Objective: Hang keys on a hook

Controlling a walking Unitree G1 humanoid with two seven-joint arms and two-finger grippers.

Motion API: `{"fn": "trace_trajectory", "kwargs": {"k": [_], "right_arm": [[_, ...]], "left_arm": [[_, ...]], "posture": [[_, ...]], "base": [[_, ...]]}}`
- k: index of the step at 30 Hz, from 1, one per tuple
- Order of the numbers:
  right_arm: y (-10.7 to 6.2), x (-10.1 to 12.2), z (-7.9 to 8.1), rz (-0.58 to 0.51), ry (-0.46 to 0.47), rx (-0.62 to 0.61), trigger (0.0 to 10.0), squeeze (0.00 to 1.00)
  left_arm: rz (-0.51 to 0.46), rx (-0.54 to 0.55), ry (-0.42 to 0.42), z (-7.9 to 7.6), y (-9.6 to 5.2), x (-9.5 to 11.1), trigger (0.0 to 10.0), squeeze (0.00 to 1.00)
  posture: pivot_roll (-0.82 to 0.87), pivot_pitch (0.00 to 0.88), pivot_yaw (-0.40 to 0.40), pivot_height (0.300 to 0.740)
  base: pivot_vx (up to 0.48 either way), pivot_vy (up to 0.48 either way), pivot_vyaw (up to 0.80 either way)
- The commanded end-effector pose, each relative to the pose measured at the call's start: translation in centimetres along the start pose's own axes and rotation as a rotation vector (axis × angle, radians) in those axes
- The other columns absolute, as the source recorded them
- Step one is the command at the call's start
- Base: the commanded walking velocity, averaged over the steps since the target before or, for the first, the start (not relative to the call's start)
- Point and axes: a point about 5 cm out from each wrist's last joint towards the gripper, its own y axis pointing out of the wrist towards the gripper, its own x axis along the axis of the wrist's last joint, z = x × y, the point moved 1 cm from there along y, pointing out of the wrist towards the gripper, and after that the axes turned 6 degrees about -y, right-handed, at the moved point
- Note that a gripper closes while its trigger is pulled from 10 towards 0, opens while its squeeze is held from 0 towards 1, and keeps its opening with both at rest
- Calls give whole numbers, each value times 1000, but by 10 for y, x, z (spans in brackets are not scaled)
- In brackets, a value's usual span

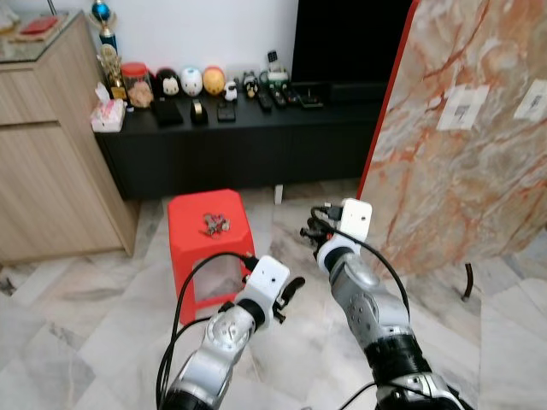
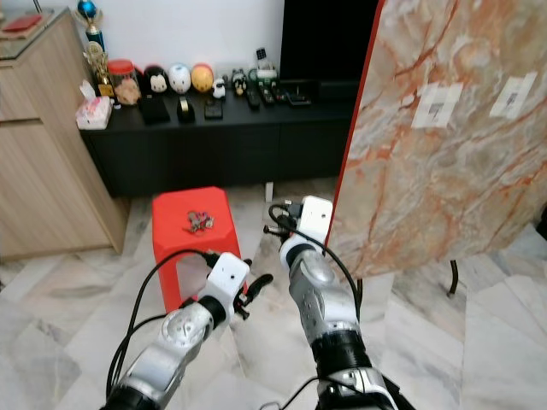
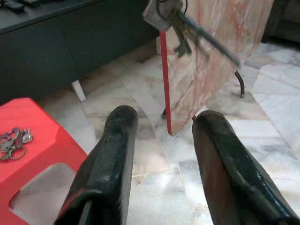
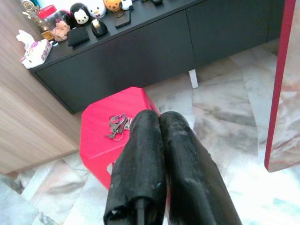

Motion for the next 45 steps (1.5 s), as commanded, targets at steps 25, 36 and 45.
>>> {"fn": "trace_trajectory", "kwargs": {"k": [25, 36, 45], "right_arm": [[-2, 15, 77, 6, 124, 224, 10000, 0], [-3, 19, 80, 10, 135, 237, 10000, 0], [-4, 23, 84, 6, 156, 251, 10000, 0]], "left_arm": [[-24, 70, -31, -6, 23, 5, 10000, 0], [-33, 99, -36, -2, 25, 6, 10000, 0], [-41, 108, -45, -2, 27, 7, 10000, 0]], "posture": [[16, 0, -94, 740], [17, 0, -100, 740], [17, 0, -105, 740]], "base": [[0, 0, 0], [0, 0, 0], [0, 0, 0]]}}
